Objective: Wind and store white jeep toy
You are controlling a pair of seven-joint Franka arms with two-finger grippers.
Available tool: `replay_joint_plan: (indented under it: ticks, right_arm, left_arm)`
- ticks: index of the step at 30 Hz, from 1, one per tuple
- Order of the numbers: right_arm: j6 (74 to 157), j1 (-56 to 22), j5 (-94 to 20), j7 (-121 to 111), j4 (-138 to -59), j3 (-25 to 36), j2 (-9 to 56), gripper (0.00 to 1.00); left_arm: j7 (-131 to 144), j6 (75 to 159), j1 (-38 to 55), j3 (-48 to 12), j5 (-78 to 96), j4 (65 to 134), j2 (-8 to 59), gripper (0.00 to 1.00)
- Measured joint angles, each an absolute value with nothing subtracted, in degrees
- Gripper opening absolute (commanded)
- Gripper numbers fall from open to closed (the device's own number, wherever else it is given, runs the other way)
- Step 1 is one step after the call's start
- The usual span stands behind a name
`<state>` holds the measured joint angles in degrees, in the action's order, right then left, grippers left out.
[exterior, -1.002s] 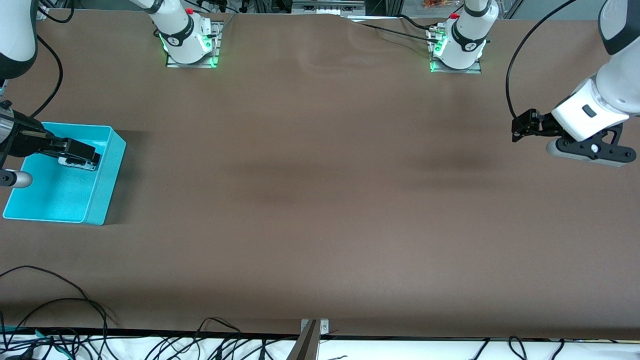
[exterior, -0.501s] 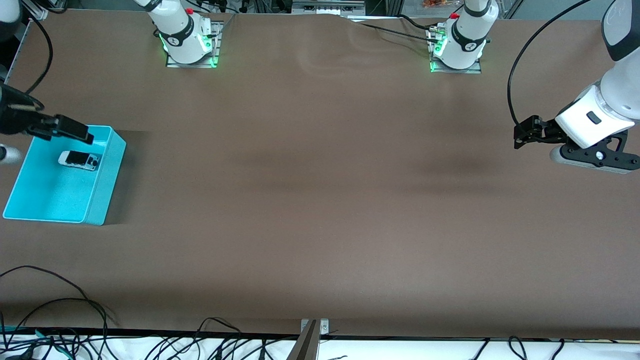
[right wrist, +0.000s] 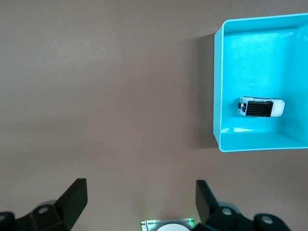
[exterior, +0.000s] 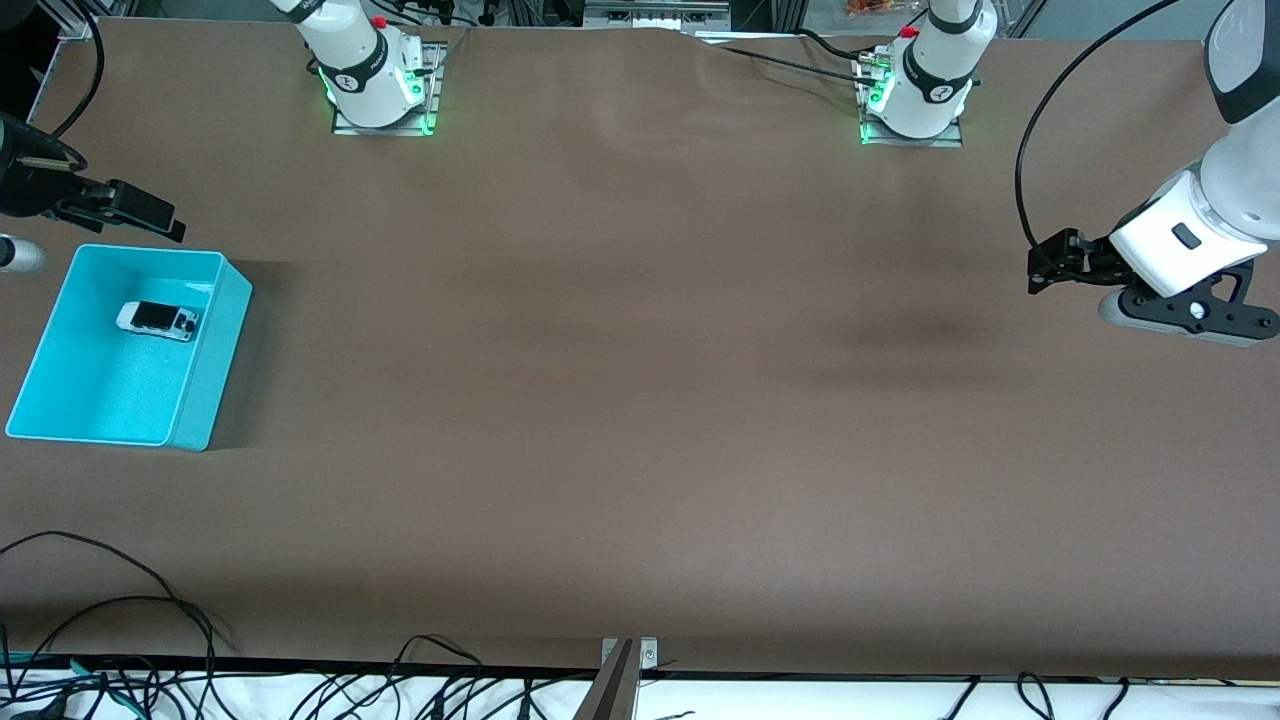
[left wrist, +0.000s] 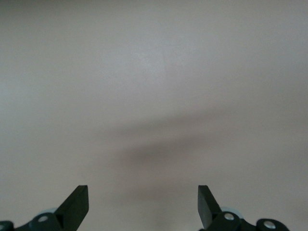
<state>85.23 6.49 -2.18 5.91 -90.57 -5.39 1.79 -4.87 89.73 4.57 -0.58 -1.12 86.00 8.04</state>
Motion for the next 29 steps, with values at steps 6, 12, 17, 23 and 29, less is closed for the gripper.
replay_joint_plan:
  ticks: [6, 12, 17, 23, 29]
  right_arm:
    - [85.5, 6.3, -2.2, 5.9, -90.6, -5.9, 2.0, 1.0]
    - [85.6, 6.3, -2.2, 5.9, -90.6, -6.0, 2.0, 1.0]
    - [85.6, 6.3, -2.1, 5.9, -90.6, -6.0, 2.1, 1.0]
    - [85.6, 6.4, -2.1, 5.9, -90.6, -6.0, 2.3, 1.0]
    - [85.7, 6.4, -2.1, 5.9, -90.6, -6.0, 2.3, 1.0]
  left_arm:
    - [-4.9, 89.7, 4.5, -0.5, -1.1, 86.0, 8.1, 1.0]
    - [-4.9, 90.2, 4.5, -0.5, -1.1, 86.0, 8.5, 1.0]
    - [-4.9, 90.9, 4.6, -0.5, -1.1, 86.0, 9.3, 1.0]
    - [-4.9, 92.2, 4.6, -0.5, -1.1, 86.0, 9.8, 1.0]
    - [-4.9, 92.3, 4.5, -0.5, -0.9, 85.7, 9.8, 1.0]
